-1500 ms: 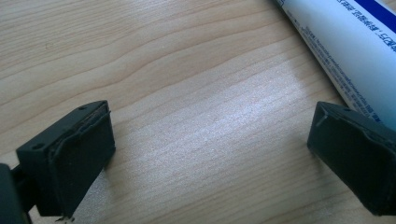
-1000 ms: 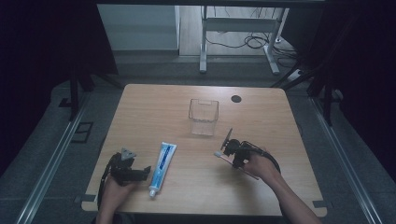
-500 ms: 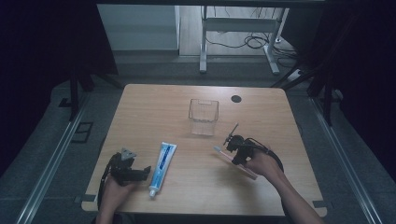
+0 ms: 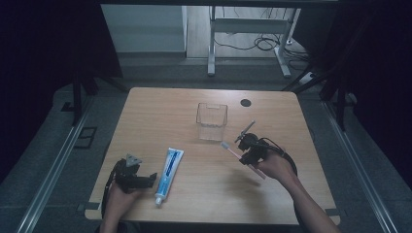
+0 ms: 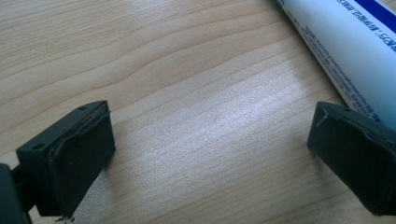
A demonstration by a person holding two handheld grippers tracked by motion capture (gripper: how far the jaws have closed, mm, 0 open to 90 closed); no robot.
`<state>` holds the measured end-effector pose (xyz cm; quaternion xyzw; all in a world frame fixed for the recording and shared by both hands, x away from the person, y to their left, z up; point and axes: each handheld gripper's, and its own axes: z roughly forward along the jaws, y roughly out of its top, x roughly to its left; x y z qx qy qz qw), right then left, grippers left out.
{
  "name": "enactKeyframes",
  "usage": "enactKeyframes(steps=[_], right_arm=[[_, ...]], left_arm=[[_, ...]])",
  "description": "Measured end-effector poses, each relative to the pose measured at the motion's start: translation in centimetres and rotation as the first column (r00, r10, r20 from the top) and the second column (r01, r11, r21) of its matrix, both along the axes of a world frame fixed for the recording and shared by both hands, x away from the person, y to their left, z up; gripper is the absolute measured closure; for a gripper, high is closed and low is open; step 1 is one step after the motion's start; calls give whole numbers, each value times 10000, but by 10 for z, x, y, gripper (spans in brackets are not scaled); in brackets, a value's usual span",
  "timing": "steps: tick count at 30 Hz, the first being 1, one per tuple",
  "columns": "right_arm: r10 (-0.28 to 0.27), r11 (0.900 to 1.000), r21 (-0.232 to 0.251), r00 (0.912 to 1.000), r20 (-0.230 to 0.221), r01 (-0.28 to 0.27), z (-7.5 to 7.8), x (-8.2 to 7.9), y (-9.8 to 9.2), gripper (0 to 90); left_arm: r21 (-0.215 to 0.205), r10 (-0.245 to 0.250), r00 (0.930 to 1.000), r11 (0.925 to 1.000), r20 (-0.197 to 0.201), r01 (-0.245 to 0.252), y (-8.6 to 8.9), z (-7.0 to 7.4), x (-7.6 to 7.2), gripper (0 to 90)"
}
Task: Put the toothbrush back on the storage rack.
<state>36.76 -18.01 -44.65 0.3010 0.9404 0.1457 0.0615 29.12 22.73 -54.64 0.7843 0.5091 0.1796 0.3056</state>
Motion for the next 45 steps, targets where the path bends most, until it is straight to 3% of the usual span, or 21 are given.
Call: enactKeyframes(steps=[10, 24, 40, 45], right_arm=[[-235, 9966, 795, 9985, 487, 195, 21, 4, -3, 782], [-403, 9884, 1498, 9930, 1109, 234, 46, 10, 6, 782], [-463, 9796, 2002, 9880, 1476, 160, 55, 21, 20, 782], [-562, 9705, 2405, 9859, 1576, 169, 59, 29, 26, 782]], left_arm=[[30, -32, 10000, 10000, 12, 32, 0, 0, 0, 8], [-3, -16, 10000, 10000, 50, 16, 0, 0, 0, 8], [39, -53, 10000, 10000, 23, 53, 0, 0, 0, 7], [47, -51, 10000, 10000, 24, 51, 0, 0, 0, 7]])
